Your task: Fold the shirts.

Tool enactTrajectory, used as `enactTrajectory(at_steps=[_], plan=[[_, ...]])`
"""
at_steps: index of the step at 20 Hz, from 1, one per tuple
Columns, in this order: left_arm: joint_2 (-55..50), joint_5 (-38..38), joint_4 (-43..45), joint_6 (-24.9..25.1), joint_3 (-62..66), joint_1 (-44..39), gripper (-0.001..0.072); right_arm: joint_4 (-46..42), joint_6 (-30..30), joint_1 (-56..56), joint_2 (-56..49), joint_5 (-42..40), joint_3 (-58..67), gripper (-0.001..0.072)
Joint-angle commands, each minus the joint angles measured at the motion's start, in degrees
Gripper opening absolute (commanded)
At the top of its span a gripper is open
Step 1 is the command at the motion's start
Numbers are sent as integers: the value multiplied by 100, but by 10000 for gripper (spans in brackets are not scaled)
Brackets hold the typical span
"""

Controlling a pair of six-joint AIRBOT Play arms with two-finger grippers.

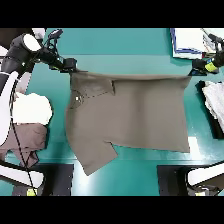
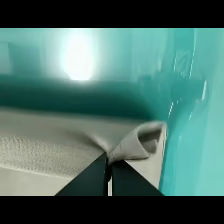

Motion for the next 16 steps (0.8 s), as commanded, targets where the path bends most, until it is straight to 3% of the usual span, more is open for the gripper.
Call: enactTrajectory(at_steps=[1, 3, 5, 8, 13, 14, 15, 16], plan=[[-264, -409, 133, 74, 575, 149, 26, -61, -22, 74, -293, 39, 603, 12], [-229, -1368, 146, 33, 638, 289, 24, -166, -55, 81, -144, 354, 540, 12], [-90, -1698, 273, 35, 354, 297, 24, -229, -57, 87, 195, 348, -50, 12], [328, -1397, 260, 33, -608, 297, 25, -229, -59, 87, 837, 39, -1421, 12], [579, -929, -42, 31, -2247, 284, 28, -166, -55, 87, 1679, -1165, -3521, 13], [577, -776, -155, 33, -2468, 284, 102, -160, -55, 87, 1764, -1292, -3770, 14], [579, -629, -284, 33, -2643, 286, 396, -157, -52, 87, 1829, -1405, -3956, 23], [579, -546, -352, 33, -2734, 286, 498, -160, -55, 87, 1864, -1486, -4057, 208]])
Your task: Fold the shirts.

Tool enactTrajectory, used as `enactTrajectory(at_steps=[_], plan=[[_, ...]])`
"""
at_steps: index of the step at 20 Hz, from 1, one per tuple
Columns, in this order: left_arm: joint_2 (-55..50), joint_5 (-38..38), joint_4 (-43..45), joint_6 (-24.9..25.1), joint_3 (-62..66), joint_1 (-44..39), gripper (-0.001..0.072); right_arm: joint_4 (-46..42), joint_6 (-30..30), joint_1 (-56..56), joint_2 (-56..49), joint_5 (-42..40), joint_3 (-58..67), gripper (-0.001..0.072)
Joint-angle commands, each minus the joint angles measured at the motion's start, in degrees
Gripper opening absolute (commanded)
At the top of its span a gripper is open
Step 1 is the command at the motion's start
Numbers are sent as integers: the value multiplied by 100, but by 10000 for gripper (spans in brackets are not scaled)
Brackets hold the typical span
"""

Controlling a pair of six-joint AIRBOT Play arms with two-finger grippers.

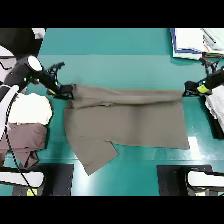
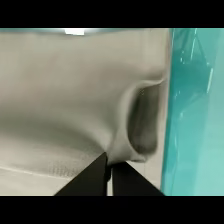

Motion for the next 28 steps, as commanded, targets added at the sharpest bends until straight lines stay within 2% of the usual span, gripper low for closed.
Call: enactTrajectory(at_steps=[1, 2, 4, 7, 11, 14, 18, 21, 23, 25, 28], plan=[[70, 337, -352, -7, -544, -4, 500, 79, 2, 4, 249, -457, -662, 435], [201, 267, -313, -4, -546, -4, 500, 96, 4, -28, 293, -356, -654, 457], [693, 44, 103, -17, -579, -4, 500, 284, -28, -129, 562, -42, -654, 457], [1825, 7, 476, -273, -1471, -4, 501, 420, -66, -232, 1226, 317, -656, 457], [3075, 83, 7, -415, -3482, -4, 501, 522, -66, -188, 1954, 286, -656, 457], [3493, 267, -459, -409, -4601, -4, 501, 525, -66, -87, 2138, 280, -656, 456], [3558, 570, -1408, -79, -5320, -7, 500, 527, -61, -55, 2129, 284, -656, 455], [3558, 728, -1596, 13, -5381, -7, 498, 527, -61, -55, 2129, 306, -656, 456], [3558, 756, -1600, 57, -5379, -7, 202, 503, -63, -107, 2129, 479, -656, 456], [3558, 785, -1593, 201, -5327, -4, 25, 459, -63, -348, 2131, 765, -682, 456], [3560, 667, -1556, 289, -5021, -4, 24, 358, -66, -1187, 2396, 1088, -1532, 456]])
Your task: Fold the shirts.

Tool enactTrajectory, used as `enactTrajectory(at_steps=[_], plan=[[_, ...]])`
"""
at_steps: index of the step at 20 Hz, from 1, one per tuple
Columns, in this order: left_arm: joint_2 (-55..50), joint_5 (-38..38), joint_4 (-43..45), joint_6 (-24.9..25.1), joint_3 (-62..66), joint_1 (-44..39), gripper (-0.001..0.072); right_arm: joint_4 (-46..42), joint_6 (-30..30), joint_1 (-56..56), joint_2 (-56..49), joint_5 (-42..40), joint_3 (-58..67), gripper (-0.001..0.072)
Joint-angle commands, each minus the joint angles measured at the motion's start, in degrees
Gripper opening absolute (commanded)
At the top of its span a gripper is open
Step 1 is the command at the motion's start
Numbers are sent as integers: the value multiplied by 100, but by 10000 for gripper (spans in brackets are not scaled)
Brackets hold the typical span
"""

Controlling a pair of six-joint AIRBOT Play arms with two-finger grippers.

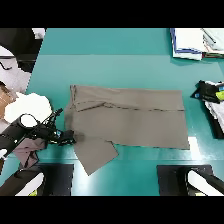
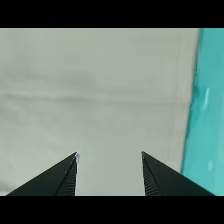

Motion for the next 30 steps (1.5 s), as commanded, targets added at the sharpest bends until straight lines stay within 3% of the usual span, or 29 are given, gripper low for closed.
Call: enactTrajectory(at_steps=[1, 3, 5, 7, 9, 12, 14, 17, 20, 25, 28, 30], plan=[[9, -70, -24, 170, 264, 4, 24, -341, 0, -942, 310, 407, -1036, 459], [9, -70, -28, 219, 444, 2, 24, -688, -2, -1690, 503, 411, -2087, 603], [7, -70, -28, 267, 546, 4, 24, -697, -2, -2308, 555, 291, -3021, 592], [7, -68, -28, 275, 573, 4, 24, -518, -63, -2557, 553, 22, -3685, 511], [7, -68, -26, 275, 573, 4, 24, -149, -107, -2511, 553, -304, -4039, 507], [7, -68, -26, 275, 573, 4, 25, 50, -98, -2092, 553, -669, -4144, 425], [7, -149, -2, 332, 573, 4, 24, 44, -98, -1757, 553, -774, -4013, 240], [44, -398, 175, 330, 573, 2, 23, -2, -105, -1460, 555, -662, -3681, 20], [772, -612, 634, 7, 573, 4, 22, -398, -127, -1252, 708, -179, -3416, 14], [1729, -1919, 868, -431, 763, 2, 22, -1071, -98, -927, 1843, 656, -3021, 13], [1606, -1355, 920, -367, 1141, 4, 22, -1060, 87, -490, 1770, 540, -2566, 12], [1233, -723, 966, -42, 1482, 4, 22, -1058, 249, -122, 1239, 210, -2140, 12]])
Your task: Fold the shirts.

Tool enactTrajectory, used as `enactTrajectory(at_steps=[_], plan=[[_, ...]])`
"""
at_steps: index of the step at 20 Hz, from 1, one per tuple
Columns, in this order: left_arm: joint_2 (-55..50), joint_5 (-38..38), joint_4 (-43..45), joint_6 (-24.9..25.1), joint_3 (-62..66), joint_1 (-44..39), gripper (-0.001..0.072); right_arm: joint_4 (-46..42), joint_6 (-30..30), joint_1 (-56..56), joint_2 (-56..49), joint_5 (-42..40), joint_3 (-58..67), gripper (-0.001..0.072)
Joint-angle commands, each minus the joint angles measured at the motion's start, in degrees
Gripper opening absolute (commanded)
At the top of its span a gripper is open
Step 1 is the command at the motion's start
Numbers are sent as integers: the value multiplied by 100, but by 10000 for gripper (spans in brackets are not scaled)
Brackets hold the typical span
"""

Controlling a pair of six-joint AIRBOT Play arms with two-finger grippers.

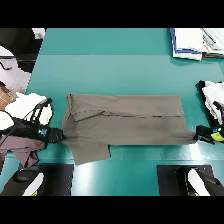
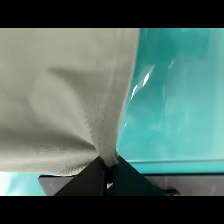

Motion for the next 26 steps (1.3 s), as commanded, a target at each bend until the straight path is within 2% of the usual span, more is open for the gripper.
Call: enactTrajectory(at_steps=[1, 5, 8, 13, 14, 15, 16, 17, 18, 20, 21, 22, 23, 26], plan=[[-511, 828, 175, 343, 570, 4, 23, -81, 262, 553, -608, -404, 702, 13], [-2098, 1694, 330, 656, 1714, 4, 25, -26, 280, 994, -2133, -800, 1985, 13], [-3311, 1967, 284, 1064, 2597, 4, 25, 144, 278, 1093, -3147, -929, 2874, 13], [-4395, 2374, 284, 1014, 3475, 4, 28, 739, 216, 1082, -4251, -1075, 3845, 17], [-4426, 2402, 282, 1005, 3530, 4, 110, 935, 42, 1038, -4369, -1095, 3982, 54], [-4422, 2417, 280, 892, 3585, 4, 365, 1222, -131, 988, -4459, -1104, 4105, 217], [-4422, 2365, 282, 723, 3672, 4, 431, 1532, -273, 894, -4511, -1091, 4216, 381], [-4419, 2214, 278, 717, 3781, 4, 430, 1768, -439, 769, -4498, -1067, 4251, 470], [-4419, 2026, 275, 717, 3910, 4, 429, 1821, -546, 658, -4452, -1012, 4249, 517], [-4417, 1707, 125, 717, 4124, 4, 427, 1825, -697, 345, -4358, -802, 4159, 518], [-4415, 1635, -39, 719, 4140, 4, 344, 1825, -739, 162, -4306, -739, 4011, 530], [-4419, 1556, -223, 761, 4138, 2, 110, 1845, -752, -44, -4260, -721, 3788, 550], [-4422, 1523, -411, 826, 4138, 2, 35, 1926, -758, -234, -4238, -748, 3539, 560], [-4424, 1674, -984, 824, 4138, -7, 29, 2347, -1043, -721, -4249, -986, 2723, 558]])
